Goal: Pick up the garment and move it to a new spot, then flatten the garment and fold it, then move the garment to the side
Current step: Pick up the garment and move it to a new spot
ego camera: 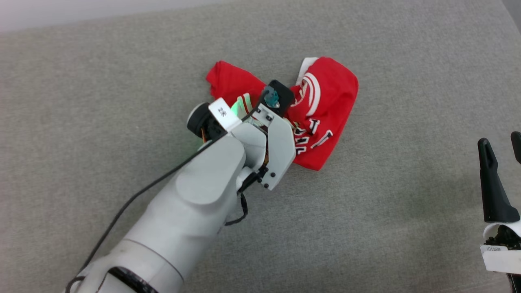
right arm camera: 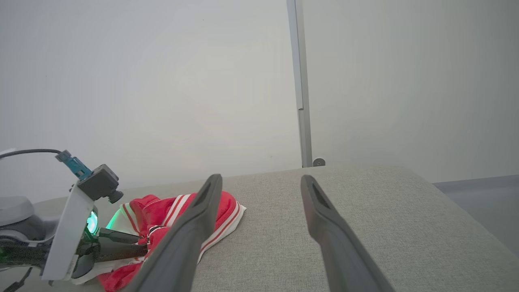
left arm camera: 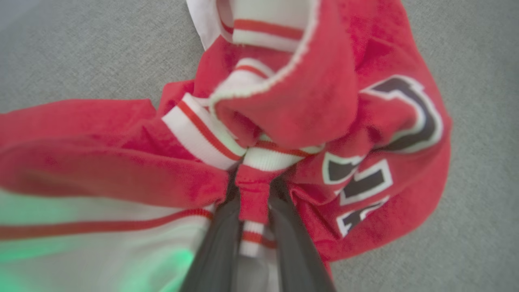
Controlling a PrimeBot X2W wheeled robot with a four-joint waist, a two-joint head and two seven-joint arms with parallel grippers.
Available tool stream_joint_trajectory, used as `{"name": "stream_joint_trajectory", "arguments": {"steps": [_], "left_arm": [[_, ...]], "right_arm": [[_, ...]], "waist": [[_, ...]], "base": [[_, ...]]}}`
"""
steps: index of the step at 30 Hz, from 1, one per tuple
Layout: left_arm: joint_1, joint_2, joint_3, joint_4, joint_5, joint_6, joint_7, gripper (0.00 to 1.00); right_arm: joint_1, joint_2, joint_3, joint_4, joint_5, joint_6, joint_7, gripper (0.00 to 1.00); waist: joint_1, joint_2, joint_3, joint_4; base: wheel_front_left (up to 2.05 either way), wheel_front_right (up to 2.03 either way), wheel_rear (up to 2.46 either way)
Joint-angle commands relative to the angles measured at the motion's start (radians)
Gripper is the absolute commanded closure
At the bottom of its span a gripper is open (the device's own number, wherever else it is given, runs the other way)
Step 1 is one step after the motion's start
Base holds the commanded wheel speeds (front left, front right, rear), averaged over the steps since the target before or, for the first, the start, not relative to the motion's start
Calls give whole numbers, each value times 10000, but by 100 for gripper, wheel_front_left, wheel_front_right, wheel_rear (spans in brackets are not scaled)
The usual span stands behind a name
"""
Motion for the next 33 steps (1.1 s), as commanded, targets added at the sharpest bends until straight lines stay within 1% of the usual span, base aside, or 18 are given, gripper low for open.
{"name": "stream_joint_trajectory", "arguments": {"steps": [1, 6, 7, 8, 9, 16, 22, 27, 30, 31, 33], "left_arm": [[256, 147, -123, 468, -51, 44, 117, 100], [200, 127, -440, 851, -406, 40, -132, 100], [202, 118, -497, 862, -514, 37, -189, 82], [201, 114, -542, 870, -612, 34, -233, 53], [192, 114, -581, 870, -714, 34, -329, 0], [185, 118, -540, 583, -1454, 27, -1384, 0], [638, 69, -356, 228, -2038, 22, -2473, 0], [1508, 100, 155, -187, -2639, 20, -3687, 0], [2351, 250, 468, -497, -2999, 31, -4386, 0], [2351, 250, 468, -497, -2999, 31, -4386, 0], [2943, 405, 700, -741, -3246, 113, -4834, 0]], "right_arm": [[-155, 27, 5, 14, 126, -7, -46, 0], [-199, 33, 18, 120, 142, -7, -45, 0], [-192, 41, 18, 146, 113, -7, -46, 0], [-177, 36, 38, 159, 78, -7, -45, 0], [-154, 32, 57, 177, 32, -7, -45, 0], [157, 9, 166, 289, -276, -7, -46, 0], [566, -45, 158, 420, -634, -7, -46, 0], [1104, -132, 289, 671, -937, -7, -45, 0], [1518, -108, 229, 892, -1122, -7, -45, 0], [1518, -108, 229, 892, -1122, -7, -45, 0], [1799, -84, 118, 1037, -1225, -7, -45, 0]], "waist": [[0, -1, 162, -163], [0, -1, 143, -162], [0, -1, 99, -128], [0, -1, 55, -97], [0, -1, -8, -57], [0, -1, -633, 289], [0, -1, -1249, 696], [0, -1, -1867, 1078], [0, -1, -2203, 1294], [0, -1, -2203, 1294], [0, -1, -2361, 1426]], "base": [[0, 0, 0], [0, 0, 0], [0, 0, 0], [0, 0, 0], [0, 0, 0], [0, 0, 0], [0, 0, 0], [0, 0, 0], [0, 0, 0], [0, 0, 0], [0, 0, 0]]}}
